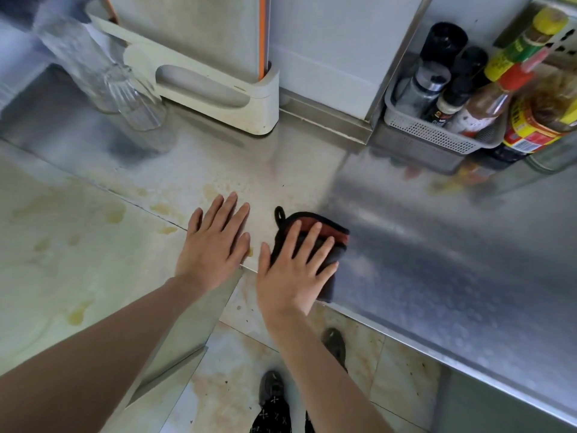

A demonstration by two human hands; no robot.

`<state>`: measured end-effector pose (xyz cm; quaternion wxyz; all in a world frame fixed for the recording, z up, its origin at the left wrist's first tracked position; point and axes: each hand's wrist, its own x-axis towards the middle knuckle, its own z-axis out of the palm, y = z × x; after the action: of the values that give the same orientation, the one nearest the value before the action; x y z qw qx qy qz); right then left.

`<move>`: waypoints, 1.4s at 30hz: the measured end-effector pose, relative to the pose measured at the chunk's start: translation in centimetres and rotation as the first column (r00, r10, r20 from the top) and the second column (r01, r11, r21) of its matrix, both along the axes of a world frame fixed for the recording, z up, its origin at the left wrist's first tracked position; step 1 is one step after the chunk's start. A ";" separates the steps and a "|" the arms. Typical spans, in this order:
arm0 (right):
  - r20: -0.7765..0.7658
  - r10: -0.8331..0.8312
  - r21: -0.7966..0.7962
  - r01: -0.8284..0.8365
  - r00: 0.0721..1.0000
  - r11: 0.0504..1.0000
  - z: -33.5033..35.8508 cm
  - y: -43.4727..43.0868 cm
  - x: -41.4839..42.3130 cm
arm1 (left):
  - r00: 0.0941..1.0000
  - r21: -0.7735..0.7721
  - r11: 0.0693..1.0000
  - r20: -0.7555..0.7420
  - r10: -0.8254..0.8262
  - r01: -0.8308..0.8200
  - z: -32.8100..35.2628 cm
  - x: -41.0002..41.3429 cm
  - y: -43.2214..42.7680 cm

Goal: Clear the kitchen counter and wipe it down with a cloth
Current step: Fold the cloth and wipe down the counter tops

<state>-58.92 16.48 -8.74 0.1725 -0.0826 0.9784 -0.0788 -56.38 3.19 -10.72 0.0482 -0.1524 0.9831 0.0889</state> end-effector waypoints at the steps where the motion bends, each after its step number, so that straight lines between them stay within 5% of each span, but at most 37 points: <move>1: 0.038 0.060 0.015 -0.060 0.997 0.998 0.7 0.0 -0.2 | 1.000 0.019 1.000 -0.007 0.004 -0.003 0.1 0.0 0.0; 4: -0.010 0.200 -0.053 -0.200 0.980 0.978 3.2 2.8 -3.2 | 0.997 0.038 0.999 -0.065 0.039 -0.037 0.7 0.0 0.3; 7: -0.280 0.107 -0.132 -0.149 0.954 0.980 3.0 8.4 -9.3 | 0.944 0.023 0.965 -0.202 0.262 -0.263 2.3 -0.7 2.8; 9: -0.285 0.098 -0.118 -0.137 0.954 0.984 2.0 12.1 -13.3 | 0.904 0.077 0.941 -0.262 0.337 -0.329 3.7 -1.9 6.8; 15: -0.210 0.429 0.001 -0.439 0.878 0.899 -0.2 16.8 -19.1 | 0.987 0.039 0.987 0.004 0.158 -0.158 1.1 -5.1 15.8; 19: -0.177 0.480 0.031 -0.483 0.859 0.875 -1.3 16.9 -19.9 | 1.000 -0.015 1.000 -0.014 -0.015 0.014 0.0 -7.1 13.4; 25: -0.205 0.498 0.066 -0.496 0.842 0.866 -1.6 17.0 -20.1 | 0.911 -0.007 0.912 -0.061 0.408 -0.409 -0.2 -13.9 9.5; 29: -0.202 0.507 0.068 -0.505 0.838 0.861 -1.7 17.2 -20.1 | 0.997 -0.052 0.997 -0.060 0.051 -0.054 0.1 -10.8 13.9; 33: -0.207 0.520 0.062 -0.519 0.829 0.852 -2.0 17.3 -20.3 | 0.978 -0.073 0.977 -0.046 -0.206 0.202 0.0 -10.9 12.4; 39: -0.235 0.525 0.045 -0.530 0.818 0.847 -2.2 17.3 -20.3 | 0.946 0.006 0.947 -0.060 0.320 -0.320 0.1 -16.1 10.6; 42: -0.248 0.515 0.033 -0.524 0.821 0.851 -2.3 17.3 -20.3 | 0.959 -0.006 0.962 -0.092 0.270 -0.271 -0.1 -14.9 14.9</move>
<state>-79.24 33.80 -11.06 0.0621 -0.3580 0.9310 -0.0357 -71.28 18.07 -10.83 -0.0104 -0.2816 0.9550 0.0926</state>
